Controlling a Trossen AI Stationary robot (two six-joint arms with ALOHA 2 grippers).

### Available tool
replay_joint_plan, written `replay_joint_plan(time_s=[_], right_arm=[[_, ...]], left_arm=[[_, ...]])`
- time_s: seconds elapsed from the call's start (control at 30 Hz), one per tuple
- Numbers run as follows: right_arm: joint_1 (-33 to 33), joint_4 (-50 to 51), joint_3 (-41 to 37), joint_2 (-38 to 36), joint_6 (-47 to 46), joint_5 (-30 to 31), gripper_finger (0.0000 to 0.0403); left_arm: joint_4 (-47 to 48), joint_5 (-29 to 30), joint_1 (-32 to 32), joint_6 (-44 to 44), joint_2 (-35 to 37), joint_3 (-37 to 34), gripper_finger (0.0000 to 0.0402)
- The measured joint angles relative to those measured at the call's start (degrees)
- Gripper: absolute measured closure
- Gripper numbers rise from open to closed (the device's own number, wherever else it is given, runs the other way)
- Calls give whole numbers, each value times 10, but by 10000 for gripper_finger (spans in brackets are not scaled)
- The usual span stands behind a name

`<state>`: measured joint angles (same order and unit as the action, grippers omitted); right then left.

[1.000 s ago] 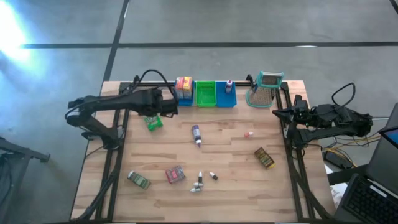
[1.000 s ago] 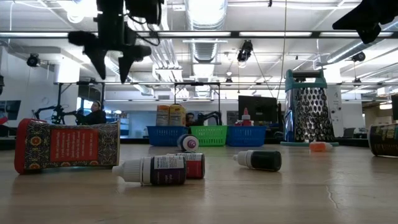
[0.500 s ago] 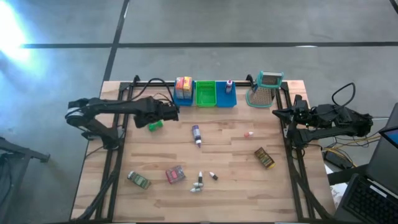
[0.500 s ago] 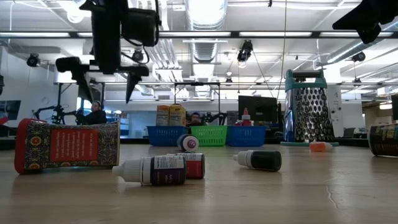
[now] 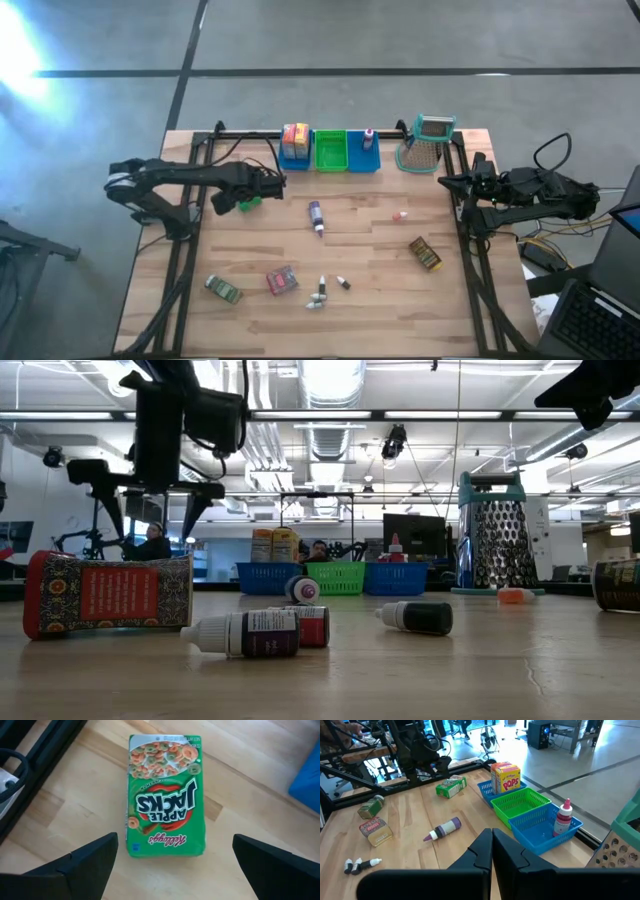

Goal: Pick & Place Kitchen Items
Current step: Adjust the green cereal box

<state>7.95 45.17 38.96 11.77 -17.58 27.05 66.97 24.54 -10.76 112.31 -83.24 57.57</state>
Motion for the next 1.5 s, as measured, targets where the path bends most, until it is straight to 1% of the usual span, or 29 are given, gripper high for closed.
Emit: replay_joint_plan(time_s=[0.13,0.37,0.53,0.7,1.07,1.3,1.5], right_arm=[[0,0,0,0,0,0,394],[0,0,0,0,0,0,394],[0,0,0,0,0,0,394],[0,0,0,0,0,0,394],[0,0,0,0,0,0,394],[0,0,0,0,0,0,394],[0,0,0,0,0,0,394]], left_arm=[[-9,0,0,4,-1,-17,2],[-72,2,0,5,-1,-68,1],[-103,20,0,-8,-2,-89,1],[-105,35,-1,-23,-2,-92,1],[-113,44,-2,-30,-12,-92,1],[-121,39,-8,-29,-41,-92,1],[-121,34,-8,-30,-46,-92,1]])
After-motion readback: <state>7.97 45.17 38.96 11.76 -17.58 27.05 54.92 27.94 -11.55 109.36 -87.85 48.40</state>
